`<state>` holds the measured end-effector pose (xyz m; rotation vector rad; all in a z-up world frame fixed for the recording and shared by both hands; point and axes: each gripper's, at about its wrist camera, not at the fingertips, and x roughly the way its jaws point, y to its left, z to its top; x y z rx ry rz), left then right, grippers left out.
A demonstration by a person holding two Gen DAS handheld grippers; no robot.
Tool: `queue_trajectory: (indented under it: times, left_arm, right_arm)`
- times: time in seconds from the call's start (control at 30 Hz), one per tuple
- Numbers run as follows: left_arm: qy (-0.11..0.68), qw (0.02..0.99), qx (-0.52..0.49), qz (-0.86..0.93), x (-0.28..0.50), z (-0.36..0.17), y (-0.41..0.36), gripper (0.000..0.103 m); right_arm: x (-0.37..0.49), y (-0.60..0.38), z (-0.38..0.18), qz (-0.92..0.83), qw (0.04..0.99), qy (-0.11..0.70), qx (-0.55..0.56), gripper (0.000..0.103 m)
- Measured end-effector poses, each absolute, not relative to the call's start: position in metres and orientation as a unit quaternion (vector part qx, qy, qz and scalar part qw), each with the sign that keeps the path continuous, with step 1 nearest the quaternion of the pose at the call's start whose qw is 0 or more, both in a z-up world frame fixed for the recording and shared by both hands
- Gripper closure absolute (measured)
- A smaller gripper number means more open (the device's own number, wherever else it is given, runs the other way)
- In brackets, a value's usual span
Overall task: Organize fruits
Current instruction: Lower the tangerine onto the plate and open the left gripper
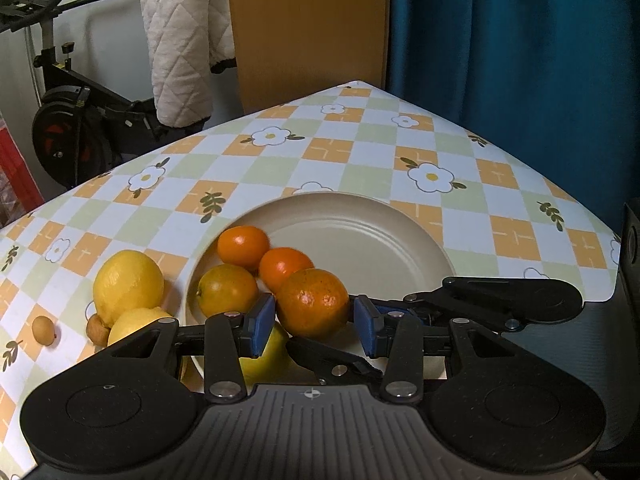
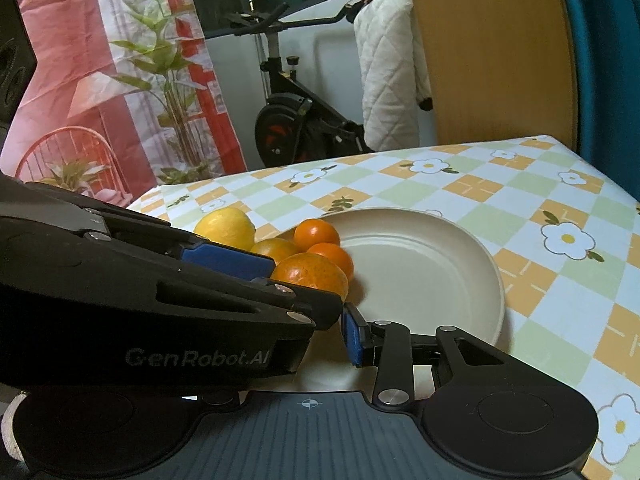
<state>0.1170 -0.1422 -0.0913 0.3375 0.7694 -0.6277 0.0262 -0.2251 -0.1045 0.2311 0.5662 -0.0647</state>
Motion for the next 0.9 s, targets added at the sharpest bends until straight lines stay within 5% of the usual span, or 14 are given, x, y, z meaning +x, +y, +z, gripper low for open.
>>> queue_trajectory:
  times: [0.9]
  left_arm:
    - [0.372, 0.885, 0.094, -0.263, 0.142, -0.084, -0.115, 0.057]
  right_arm:
    - [0.046, -0.230, -0.100, -0.046, 0.954, 0.274, 0.111, 0.066]
